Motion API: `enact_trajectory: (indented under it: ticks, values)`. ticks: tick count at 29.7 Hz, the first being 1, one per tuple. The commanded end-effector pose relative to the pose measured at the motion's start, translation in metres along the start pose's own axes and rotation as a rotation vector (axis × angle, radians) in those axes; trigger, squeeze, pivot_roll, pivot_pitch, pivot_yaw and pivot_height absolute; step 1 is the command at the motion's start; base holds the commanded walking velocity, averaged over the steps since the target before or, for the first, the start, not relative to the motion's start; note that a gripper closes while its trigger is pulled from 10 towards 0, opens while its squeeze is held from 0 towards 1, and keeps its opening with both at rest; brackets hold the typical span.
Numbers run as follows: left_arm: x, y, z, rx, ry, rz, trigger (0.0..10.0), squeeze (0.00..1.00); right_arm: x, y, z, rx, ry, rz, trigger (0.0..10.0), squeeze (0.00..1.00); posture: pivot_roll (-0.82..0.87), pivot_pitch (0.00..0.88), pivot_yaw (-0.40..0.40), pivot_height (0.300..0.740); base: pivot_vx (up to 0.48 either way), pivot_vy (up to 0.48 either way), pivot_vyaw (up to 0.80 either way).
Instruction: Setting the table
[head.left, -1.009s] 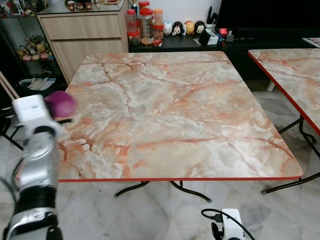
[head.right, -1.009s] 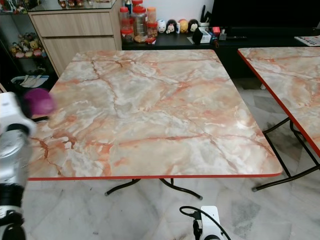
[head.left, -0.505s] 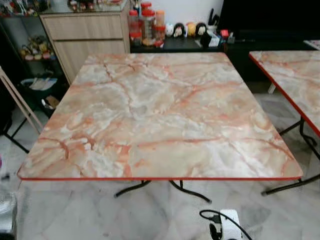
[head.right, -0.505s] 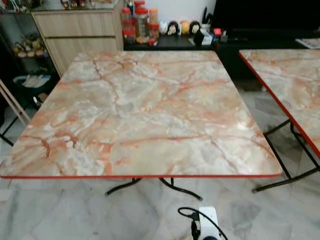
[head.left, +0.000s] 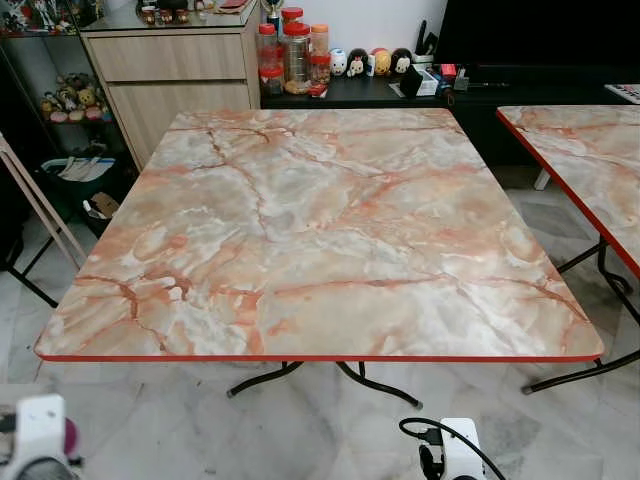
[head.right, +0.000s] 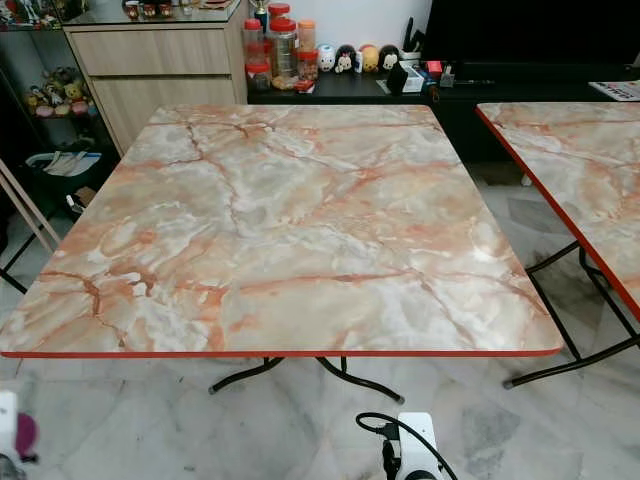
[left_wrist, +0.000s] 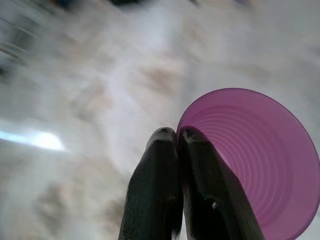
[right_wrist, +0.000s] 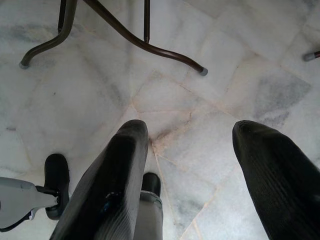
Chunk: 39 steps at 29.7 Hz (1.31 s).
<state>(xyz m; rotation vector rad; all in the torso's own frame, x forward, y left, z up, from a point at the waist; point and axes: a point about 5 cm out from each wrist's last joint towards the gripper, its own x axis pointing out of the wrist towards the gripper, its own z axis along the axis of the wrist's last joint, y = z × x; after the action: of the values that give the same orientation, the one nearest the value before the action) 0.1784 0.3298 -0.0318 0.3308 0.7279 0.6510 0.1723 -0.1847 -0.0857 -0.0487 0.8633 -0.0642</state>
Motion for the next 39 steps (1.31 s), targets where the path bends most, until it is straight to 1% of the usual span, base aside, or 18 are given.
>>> enact_trajectory:
  ticks: [1,3,4,5,6,7,8,9,10,11,12,13,16,19,29,34,37,39]
  values:
    - [-0.007,-0.023,-0.010,-0.031,0.056,-0.144,10.0,0.00,0.000,-0.002,0.000,0.014,0.001,-0.012,10.0,0.00,0.03,0.000,-0.003,0.725,0.000,0.000,0.00]
    - [-0.011,-0.035,-0.013,-0.045,0.069,-0.208,10.0,0.00,0.000,-0.002,0.000,0.013,0.002,-0.013,10.0,0.00,0.03,0.000,-0.006,0.725,0.000,0.000,0.00]
    - [-0.015,-0.044,-0.014,-0.073,0.084,-0.250,10.0,0.00,0.000,-0.002,0.000,0.013,0.003,-0.013,10.0,0.00,0.03,0.000,-0.007,0.725,0.000,0.000,0.00]
    - [-0.017,-0.050,-0.015,-0.091,0.093,-0.278,10.0,0.00,0.000,-0.002,0.000,0.012,0.004,-0.013,10.0,0.00,0.03,0.000,-0.007,0.725,0.000,0.000,0.00]
    - [-0.022,-0.064,-0.015,-0.090,0.093,-0.330,10.0,0.00,0.000,-0.002,0.000,0.013,0.004,-0.014,10.0,0.00,0.02,0.000,-0.004,0.725,0.000,0.000,0.00]
    - [-0.024,-0.068,-0.014,-0.076,0.087,-0.346,10.0,0.00,0.000,-0.002,0.000,0.013,0.004,-0.014,10.0,0.00,0.02,0.000,-0.004,0.725,0.000,0.000,0.00]
    - [-0.024,-0.068,-0.014,-0.076,0.087,-0.346,10.0,0.00,0.000,-0.002,0.000,0.013,0.004,-0.014,10.0,0.00,0.02,0.000,-0.004,0.725,0.000,0.000,0.00]
    - [-0.028,-0.078,-0.012,-0.073,0.083,-0.378,10.0,0.00,0.001,-0.003,0.002,0.020,-0.002,-0.017,10.0,0.00,0.02,0.000,-0.001,0.725,0.000,0.000,0.00]
    - [-0.029,-0.081,-0.011,-0.079,0.083,-0.383,10.0,0.00,0.001,-0.003,0.002,0.020,-0.004,-0.018,10.0,0.00,0.02,0.000,-0.001,0.725,0.000,0.000,0.00]
    - [-0.029,-0.082,-0.010,-0.083,0.082,-0.384,10.0,0.00,0.001,-0.003,0.003,0.021,-0.005,-0.018,10.0,0.00,0.02,0.000,-0.001,0.725,0.000,0.000,0.00]
    - [-0.029,-0.083,-0.008,-0.114,0.083,-0.385,10.0,0.00,0.001,-0.003,0.003,0.021,-0.006,-0.018,10.0,0.00,0.01,0.000,0.003,0.725,0.000,0.000,0.00]
    - [-0.029,-0.084,-0.008,-0.127,0.083,-0.388,10.0,0.00,0.001,-0.003,0.003,0.022,-0.006,-0.019,10.0,0.00,0.01,0.000,0.003,0.725,0.000,0.000,0.00]
    - [-0.029,-0.084,-0.008,-0.129,0.084,-0.392,10.0,0.00,0.001,-0.003,0.003,0.022,-0.006,-0.019,10.0,0.00,0.01,0.000,0.003,0.725,0.000,0.000,0.00]
    - [-0.027,-0.088,0.008,-0.298,0.058,-0.388,10.0,0.00,0.000,-0.007,0.003,0.027,-0.007,-0.029,10.0,0.00,0.00,0.000,-0.006,0.725,0.000,0.000,0.00]
    - [-0.036,-0.106,0.007,-0.247,0.074,-0.447,10.0,0.00,0.001,-0.009,0.006,0.028,-0.014,-0.031,10.0,0.00,-0.03,0.000,0.002,0.725,0.000,0.000,0.00]
    - [-0.038,-0.110,0.008,-0.236,0.072,-0.460,10.0,0.00,0.002,-0.012,0.007,0.056,-0.017,-0.044,10.0,0.00,-0.04,0.000,0.009,0.725,0.000,0.000,0.00]
    - [-0.038,-0.111,0.007,-0.226,0.074,-0.461,10.0,0.00,0.001,-0.014,0.004,0.074,-0.001,-0.049,10.0,0.00,-0.05,0.000,0.009,0.725,0.000,-0.281,-0.46]
    - [-0.039,-0.111,0.005,-0.221,0.077,-0.460,10.0,0.00,0.000,-0.015,0.001,0.065,0.004,-0.053,10.0,0.00,-0.05,0.000,0.009,0.725,0.000,-0.302,-0.26]
